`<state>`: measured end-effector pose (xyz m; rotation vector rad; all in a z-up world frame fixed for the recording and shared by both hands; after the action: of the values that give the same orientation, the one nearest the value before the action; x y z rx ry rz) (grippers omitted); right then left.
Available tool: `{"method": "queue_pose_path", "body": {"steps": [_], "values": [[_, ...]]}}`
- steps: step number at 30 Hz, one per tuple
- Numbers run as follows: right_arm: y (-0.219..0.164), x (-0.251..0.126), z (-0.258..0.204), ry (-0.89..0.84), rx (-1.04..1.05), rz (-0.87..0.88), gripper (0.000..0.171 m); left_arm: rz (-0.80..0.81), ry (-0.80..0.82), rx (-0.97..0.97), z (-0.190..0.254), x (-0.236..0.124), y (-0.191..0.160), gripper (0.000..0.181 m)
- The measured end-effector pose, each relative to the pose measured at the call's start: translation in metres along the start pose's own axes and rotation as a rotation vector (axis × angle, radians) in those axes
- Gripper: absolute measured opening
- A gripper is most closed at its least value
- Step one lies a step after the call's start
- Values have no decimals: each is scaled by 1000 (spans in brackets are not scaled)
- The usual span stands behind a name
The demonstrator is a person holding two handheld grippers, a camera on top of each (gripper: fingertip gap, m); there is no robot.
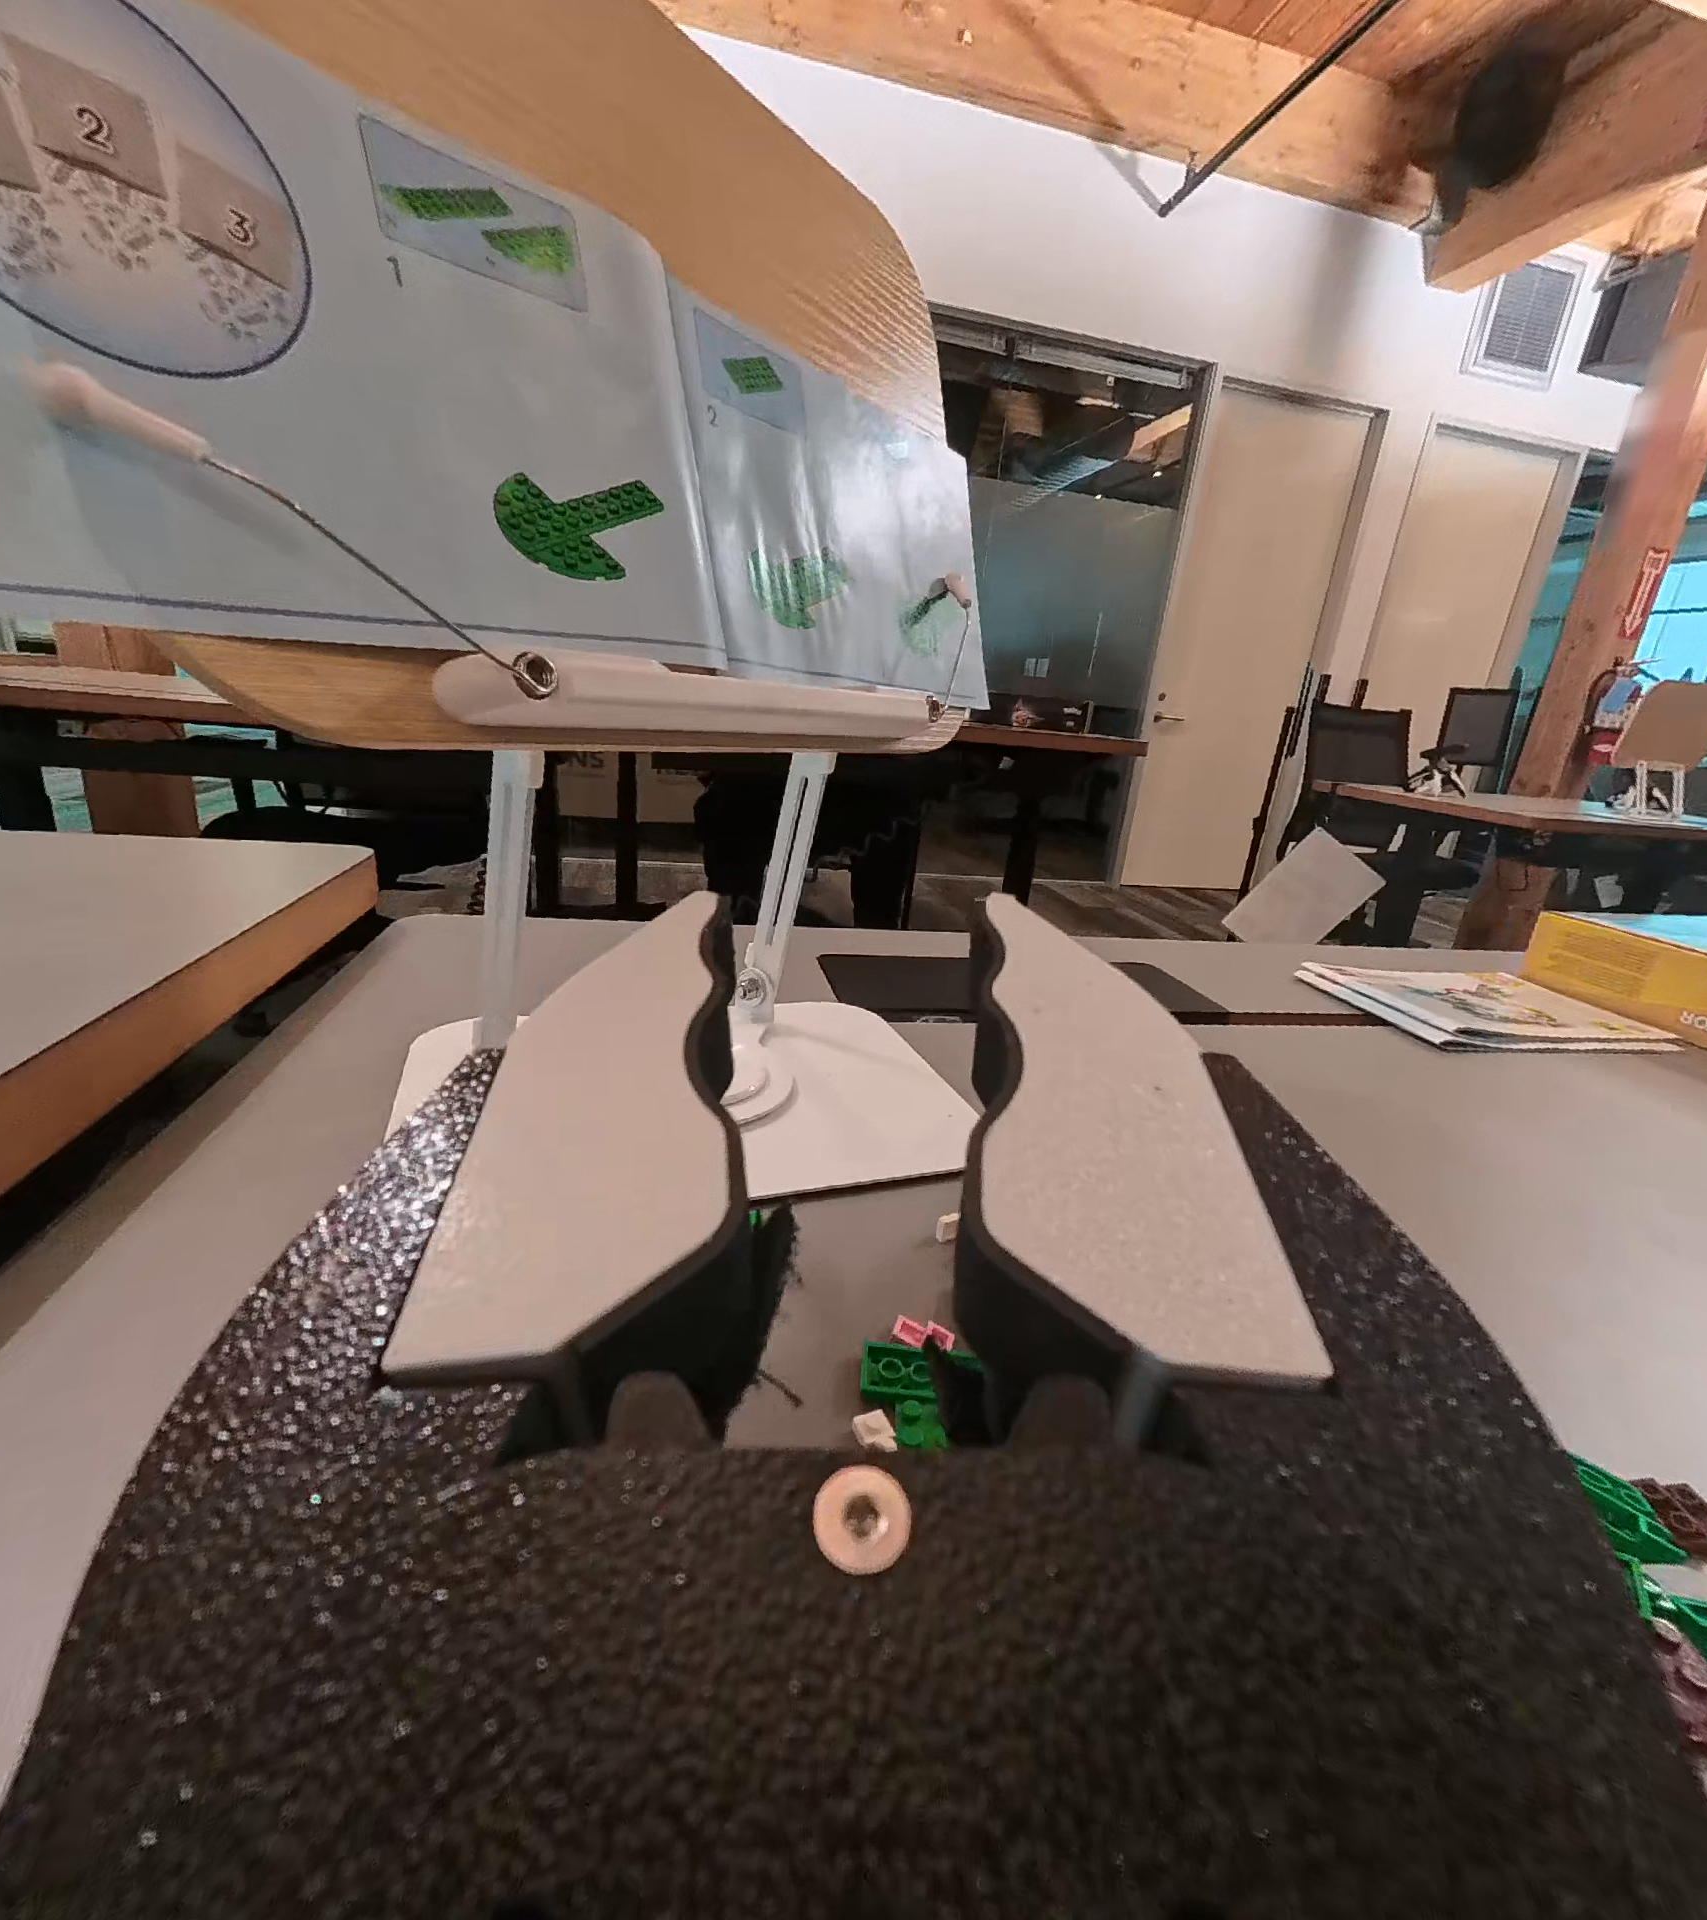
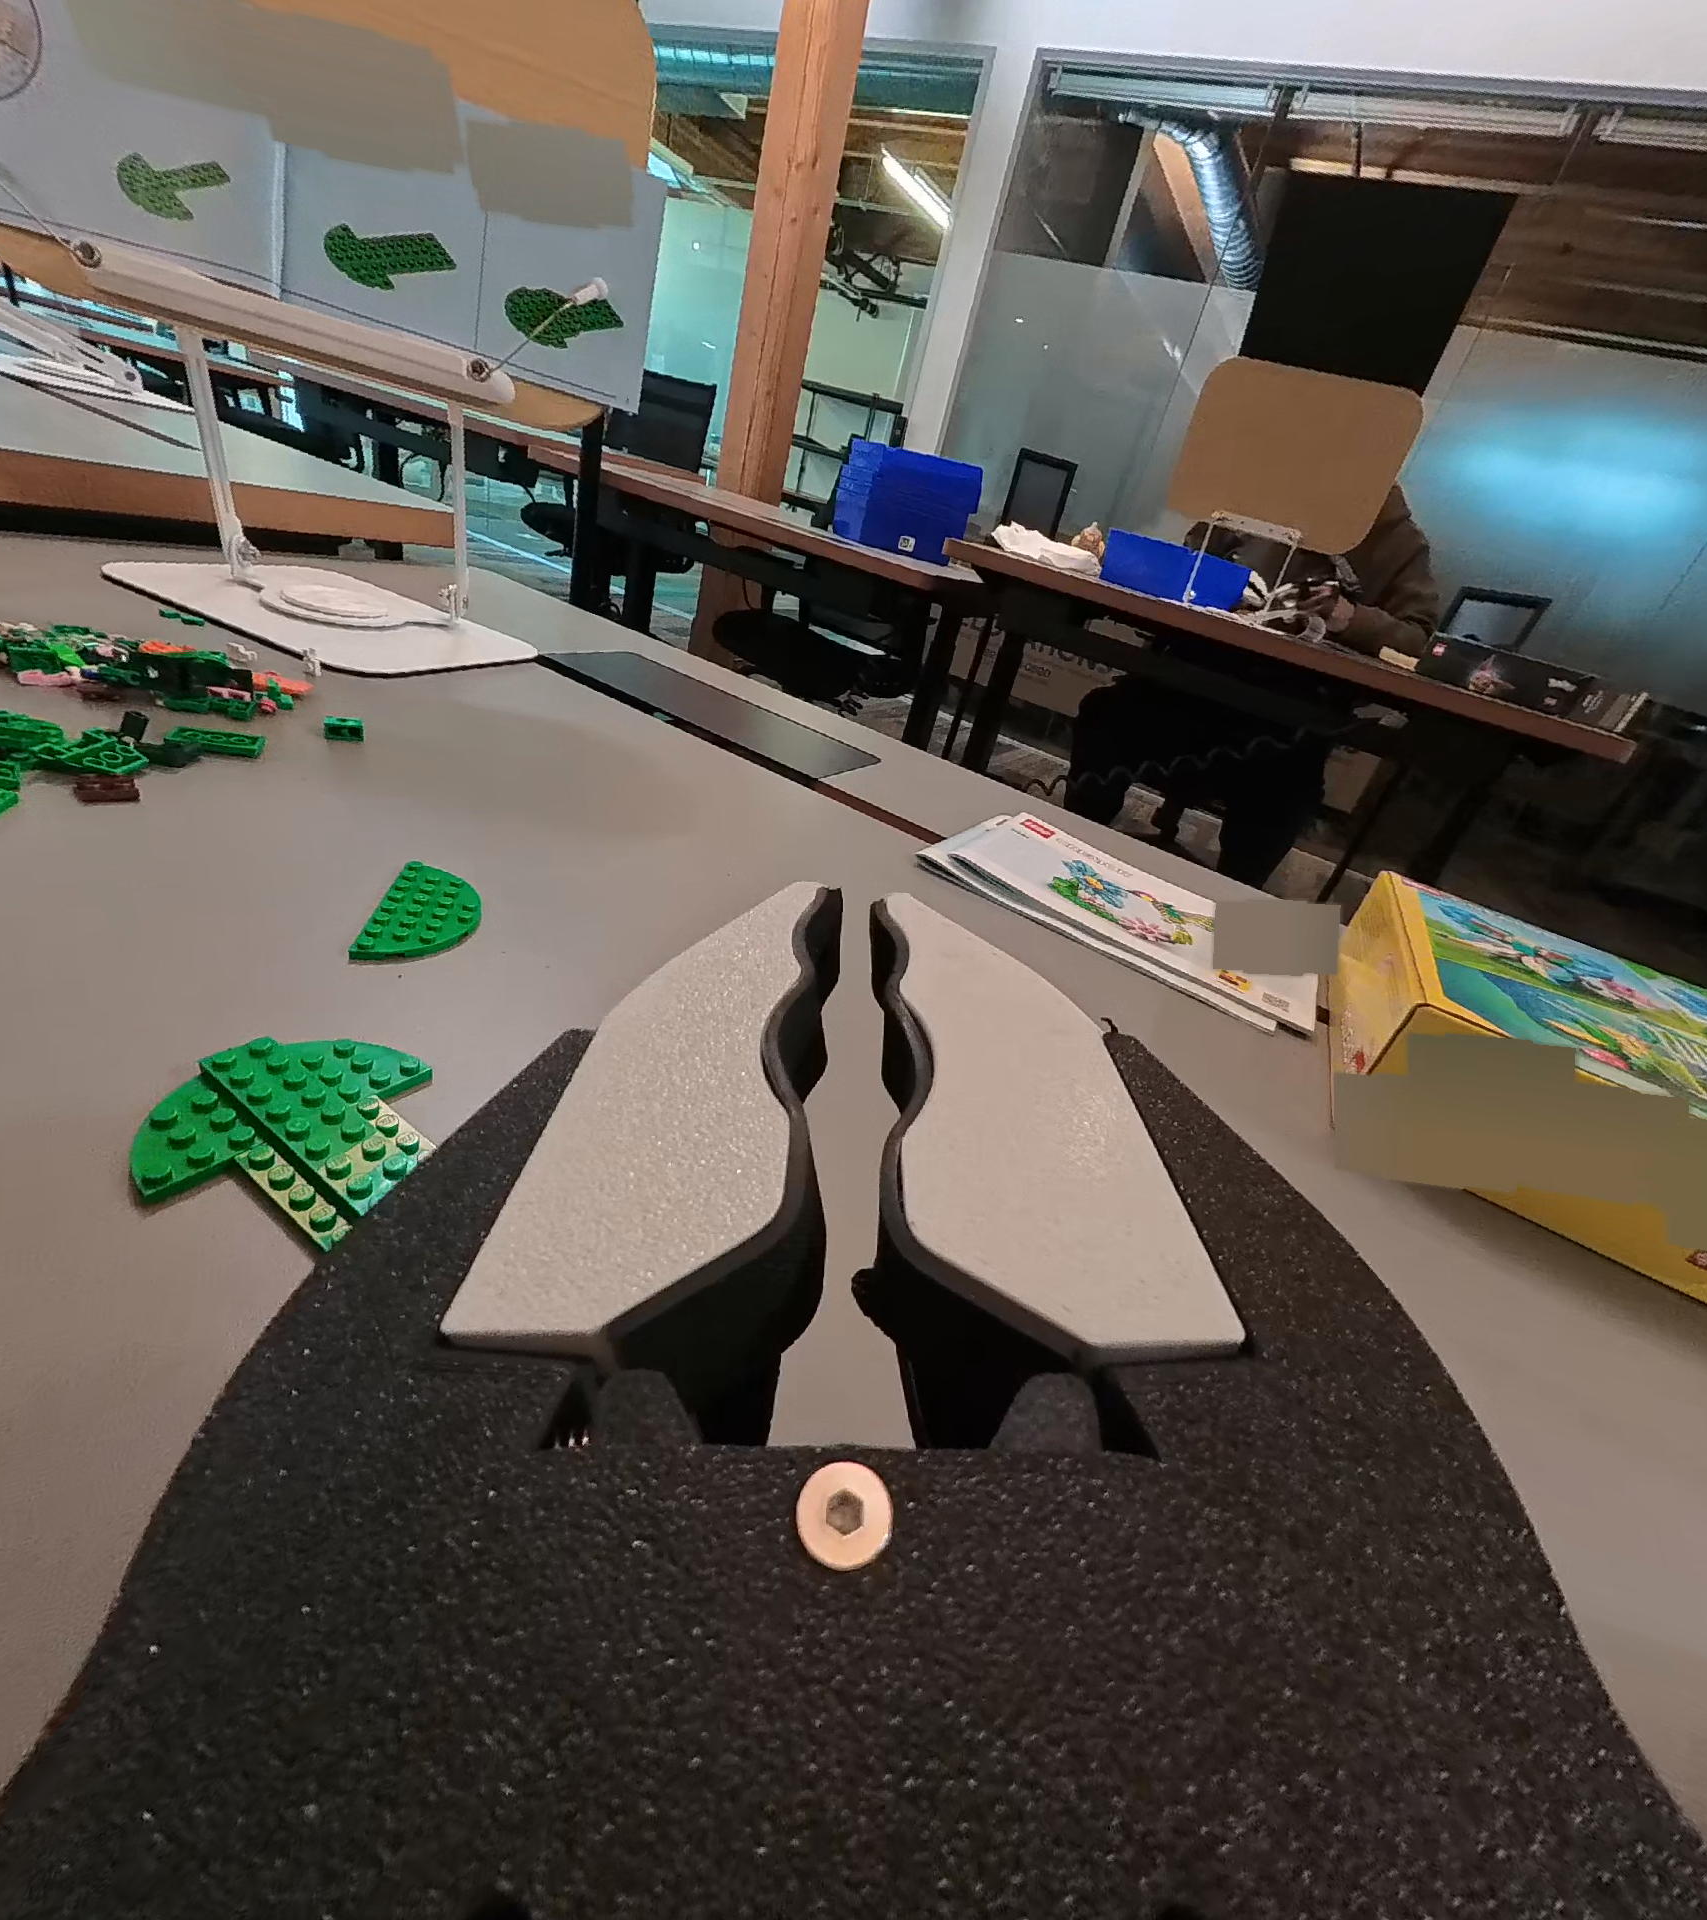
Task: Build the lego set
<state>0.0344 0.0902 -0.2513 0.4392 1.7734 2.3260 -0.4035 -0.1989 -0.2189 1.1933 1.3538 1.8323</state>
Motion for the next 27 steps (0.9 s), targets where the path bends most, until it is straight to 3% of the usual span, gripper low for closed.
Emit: {"method": "queue_pose_path", "body": {"steps": [27], "values": [[-2, 2, -7, 26, -48, -19, 5, -11, -5, 58, 1, 0, 3, 36]]}}
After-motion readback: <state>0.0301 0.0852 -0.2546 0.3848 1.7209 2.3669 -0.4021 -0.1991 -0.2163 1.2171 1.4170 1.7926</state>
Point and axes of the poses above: each gripper's, where its closed fingertips meet, x out along the fingers, y out of its top, z = x × y across the jaws, the point moved 2 cm from there along -x, back along the fingers, and after that the axes turned 4 degrees about z, right-handed, at the moved point
